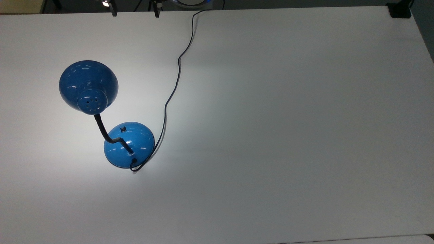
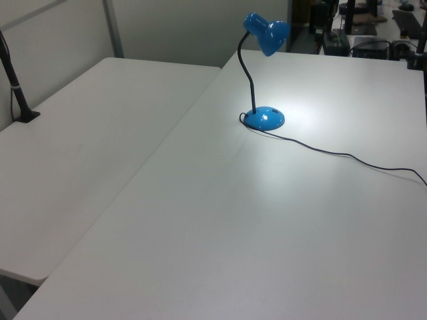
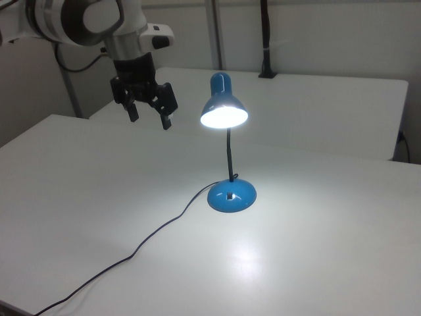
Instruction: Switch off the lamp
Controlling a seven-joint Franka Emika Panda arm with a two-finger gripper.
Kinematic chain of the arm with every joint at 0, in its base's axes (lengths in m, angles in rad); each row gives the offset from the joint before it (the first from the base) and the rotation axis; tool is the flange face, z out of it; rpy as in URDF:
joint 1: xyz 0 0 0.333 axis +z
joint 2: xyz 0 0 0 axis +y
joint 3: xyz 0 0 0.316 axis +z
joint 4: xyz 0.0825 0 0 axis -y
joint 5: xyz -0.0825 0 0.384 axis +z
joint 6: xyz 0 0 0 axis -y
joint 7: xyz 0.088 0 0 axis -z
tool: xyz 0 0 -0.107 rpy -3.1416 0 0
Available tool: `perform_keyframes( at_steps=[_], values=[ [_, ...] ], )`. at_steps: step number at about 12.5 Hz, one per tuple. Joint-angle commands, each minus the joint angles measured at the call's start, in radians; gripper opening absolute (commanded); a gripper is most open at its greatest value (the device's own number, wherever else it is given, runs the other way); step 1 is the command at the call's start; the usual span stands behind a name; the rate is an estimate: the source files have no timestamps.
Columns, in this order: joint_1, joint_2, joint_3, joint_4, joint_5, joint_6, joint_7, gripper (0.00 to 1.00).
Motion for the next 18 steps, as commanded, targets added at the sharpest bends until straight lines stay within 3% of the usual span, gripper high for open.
perform_keyframes(
  at_steps=[1,10,12,16,18],
  values=[
    [0.022,-0.014,-0.013,-0.022,-0.011,0.018,0.017,1.0],
    [0.012,-0.017,-0.013,-0.019,-0.011,0.007,0.001,1.0],
    [0.007,-0.017,-0.013,-0.022,-0.016,-0.008,-0.083,1.0],
    [-0.042,0.003,-0.013,-0.051,-0.028,-0.005,-0.42,1.0],
    [-0.062,0.024,-0.013,-0.083,-0.038,0.039,-0.488,1.0]
  ],
)
